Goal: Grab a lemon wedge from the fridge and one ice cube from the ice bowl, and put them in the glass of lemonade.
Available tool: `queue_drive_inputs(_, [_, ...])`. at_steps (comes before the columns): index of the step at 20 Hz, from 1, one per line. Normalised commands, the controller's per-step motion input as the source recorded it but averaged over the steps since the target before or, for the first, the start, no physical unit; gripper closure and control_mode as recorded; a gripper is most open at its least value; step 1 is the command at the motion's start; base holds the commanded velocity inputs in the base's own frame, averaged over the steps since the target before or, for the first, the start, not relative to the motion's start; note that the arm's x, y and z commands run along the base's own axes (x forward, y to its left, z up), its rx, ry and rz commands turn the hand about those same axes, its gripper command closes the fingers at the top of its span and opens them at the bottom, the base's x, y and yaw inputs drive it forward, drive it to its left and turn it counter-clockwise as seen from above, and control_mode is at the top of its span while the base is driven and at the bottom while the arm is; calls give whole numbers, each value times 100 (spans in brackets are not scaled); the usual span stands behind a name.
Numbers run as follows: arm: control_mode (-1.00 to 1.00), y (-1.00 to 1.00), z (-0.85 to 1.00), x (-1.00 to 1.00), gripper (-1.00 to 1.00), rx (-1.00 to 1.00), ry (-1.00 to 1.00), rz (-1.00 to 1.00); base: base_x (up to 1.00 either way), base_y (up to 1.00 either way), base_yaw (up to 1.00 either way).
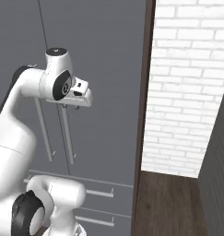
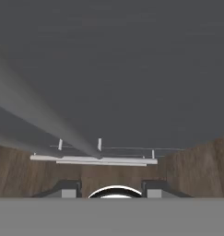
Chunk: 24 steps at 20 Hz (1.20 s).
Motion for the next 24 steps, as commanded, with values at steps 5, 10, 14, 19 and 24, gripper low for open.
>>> queue_drive_inputs(5, [-100,-2,0,-40,-100,1,-2,0,0,0,0])
queue_drive_inputs(10, [-100,0,-2,-91,-100,2,-9,0,0,0,0])
queue_drive_inputs(14, [-100,21,-29,-39,-100,0,-1,-1,0,0,0])
queue_drive_inputs(19, [-100,7,-45,0,-100,0,-1,-7,0,0,0])
queue_drive_inputs(24, [-100,0,-4,0,-100,0,-1,0,0,0,0])
